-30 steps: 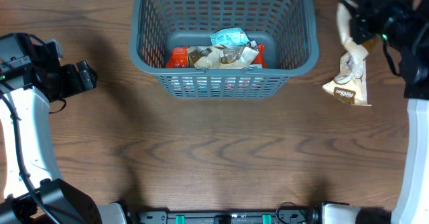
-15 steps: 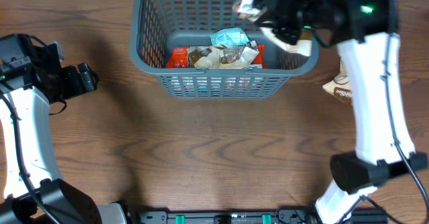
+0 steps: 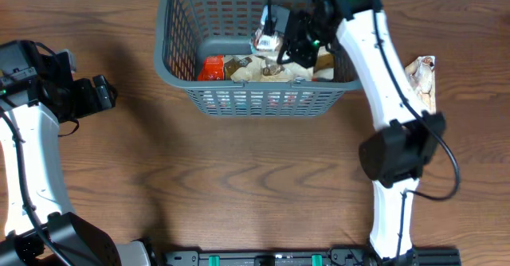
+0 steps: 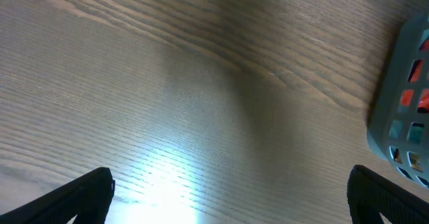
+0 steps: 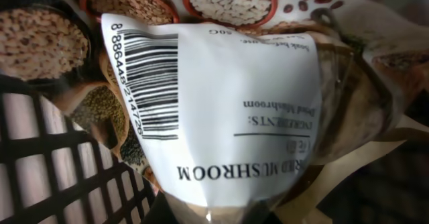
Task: Pack container
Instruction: 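Carry the grasped Pantree bag over the basket and release it inside, then return the right gripper to the last Pantree bag and grasp it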
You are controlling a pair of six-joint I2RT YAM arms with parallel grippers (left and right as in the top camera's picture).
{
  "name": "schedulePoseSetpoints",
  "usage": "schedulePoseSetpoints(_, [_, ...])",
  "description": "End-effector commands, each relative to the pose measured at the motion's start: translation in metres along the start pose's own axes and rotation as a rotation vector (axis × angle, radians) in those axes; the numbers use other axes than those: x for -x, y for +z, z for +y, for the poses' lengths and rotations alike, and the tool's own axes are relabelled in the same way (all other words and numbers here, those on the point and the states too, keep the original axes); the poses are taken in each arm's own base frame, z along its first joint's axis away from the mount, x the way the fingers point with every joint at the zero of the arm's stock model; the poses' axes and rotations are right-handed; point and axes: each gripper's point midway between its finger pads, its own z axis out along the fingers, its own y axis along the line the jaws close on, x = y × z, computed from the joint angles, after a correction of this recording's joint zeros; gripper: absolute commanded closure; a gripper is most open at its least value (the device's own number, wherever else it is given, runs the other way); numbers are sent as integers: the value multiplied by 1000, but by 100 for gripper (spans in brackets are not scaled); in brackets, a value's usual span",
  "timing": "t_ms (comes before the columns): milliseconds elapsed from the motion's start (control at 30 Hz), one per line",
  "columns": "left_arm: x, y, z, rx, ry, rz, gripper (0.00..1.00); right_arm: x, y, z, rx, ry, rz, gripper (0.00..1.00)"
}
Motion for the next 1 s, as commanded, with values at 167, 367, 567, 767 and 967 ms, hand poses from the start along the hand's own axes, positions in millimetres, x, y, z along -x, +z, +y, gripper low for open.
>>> schedulePoseSetpoints(167, [0,-2,-1,-3,8,-2,2,-7,24,2,59,39,33,51])
schedulePoseSetpoints(367, [-2,-2,-1,-4,7,5,1,30,-58,-12,-142,-5,-81,34])
schedulePoseSetpoints(567, [-2,-2,-1,-4,7,4,1,61,-204,-29,-517,10,-280,7])
schedulePoseSetpoints(767, [-2,-2,-1,-4,7,5,1,5,-326,-69,-926,535,-430,3])
schedulePoseSetpoints(967, [-2,-2,-1,-4,7,5,1,-106,-354,-92,-1047,1201,-489,1])
